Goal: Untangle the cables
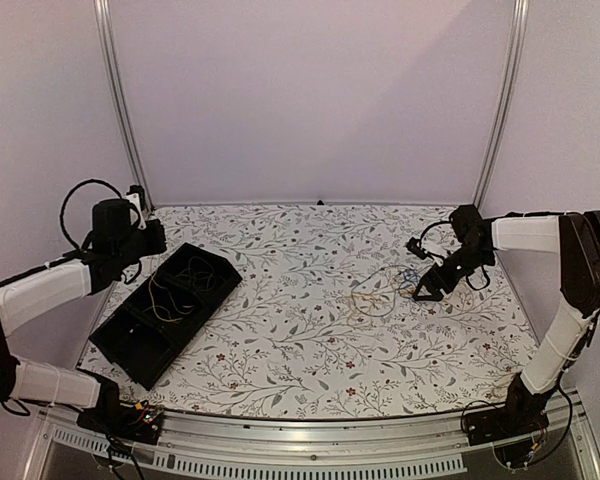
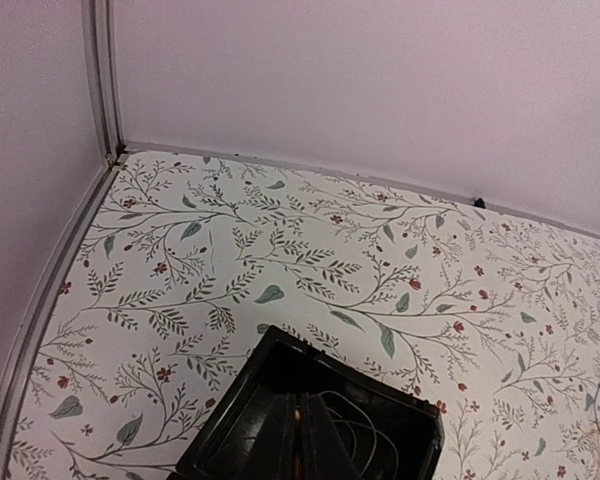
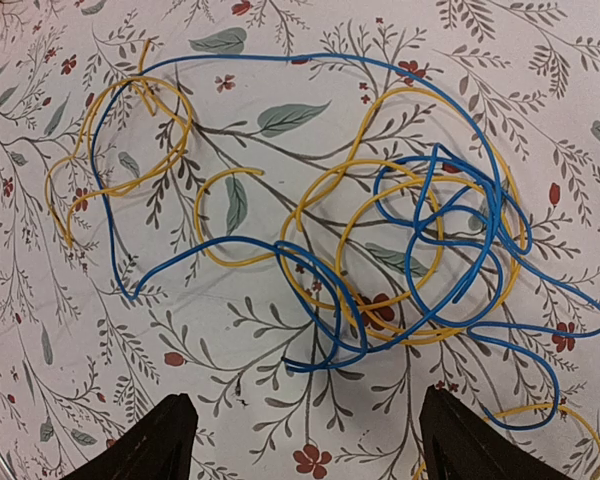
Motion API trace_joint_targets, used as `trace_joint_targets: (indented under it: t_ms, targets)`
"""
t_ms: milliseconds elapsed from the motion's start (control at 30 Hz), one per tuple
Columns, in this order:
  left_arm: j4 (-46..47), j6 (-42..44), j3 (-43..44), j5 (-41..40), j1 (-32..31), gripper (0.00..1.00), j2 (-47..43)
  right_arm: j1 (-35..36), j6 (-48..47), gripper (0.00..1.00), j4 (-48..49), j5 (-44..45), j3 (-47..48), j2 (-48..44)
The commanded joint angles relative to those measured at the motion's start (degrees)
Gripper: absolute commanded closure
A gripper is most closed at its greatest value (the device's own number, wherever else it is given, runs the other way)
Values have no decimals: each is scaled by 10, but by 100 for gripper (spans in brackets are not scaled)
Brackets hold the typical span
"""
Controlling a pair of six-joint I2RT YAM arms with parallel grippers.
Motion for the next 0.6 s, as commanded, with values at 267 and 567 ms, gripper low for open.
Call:
trace_joint_targets:
  t_ms: [267,567]
  targets:
    - [-178,-94,-33,-58,10,100,-49,7,-12,19,-14,-8,11,5]
    - [-219,-152,-47,-54,10,100,-12,17,-15,19,-18,-7,10,6]
